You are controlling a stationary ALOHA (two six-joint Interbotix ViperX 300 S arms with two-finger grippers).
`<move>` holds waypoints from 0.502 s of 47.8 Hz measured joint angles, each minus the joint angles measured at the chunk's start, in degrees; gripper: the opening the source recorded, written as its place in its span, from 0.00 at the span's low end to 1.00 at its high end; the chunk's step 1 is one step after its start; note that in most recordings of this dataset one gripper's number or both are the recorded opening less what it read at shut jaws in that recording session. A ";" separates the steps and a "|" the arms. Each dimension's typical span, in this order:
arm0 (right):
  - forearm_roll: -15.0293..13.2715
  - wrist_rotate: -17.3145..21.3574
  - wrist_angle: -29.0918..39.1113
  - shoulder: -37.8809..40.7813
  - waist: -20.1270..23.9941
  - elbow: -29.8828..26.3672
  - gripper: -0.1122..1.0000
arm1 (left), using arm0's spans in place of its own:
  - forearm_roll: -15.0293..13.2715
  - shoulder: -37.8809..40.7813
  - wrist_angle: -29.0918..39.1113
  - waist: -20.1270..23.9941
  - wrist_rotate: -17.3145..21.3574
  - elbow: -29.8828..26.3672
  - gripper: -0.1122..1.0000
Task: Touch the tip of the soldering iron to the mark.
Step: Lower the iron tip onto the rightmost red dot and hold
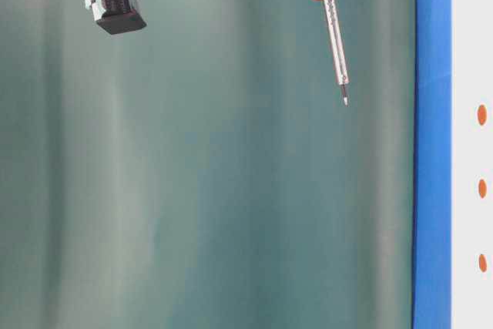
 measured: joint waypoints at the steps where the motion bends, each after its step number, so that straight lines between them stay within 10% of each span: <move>1: 0.00 0.00 -0.09 0.00 0.09 0.00 0.16 | 0.09 0.00 0.09 0.00 0.00 0.00 0.10; 24: 0.09 0.00 -3.52 7.12 0.00 0.44 0.16 | 0.09 0.00 0.00 0.00 0.00 0.00 0.10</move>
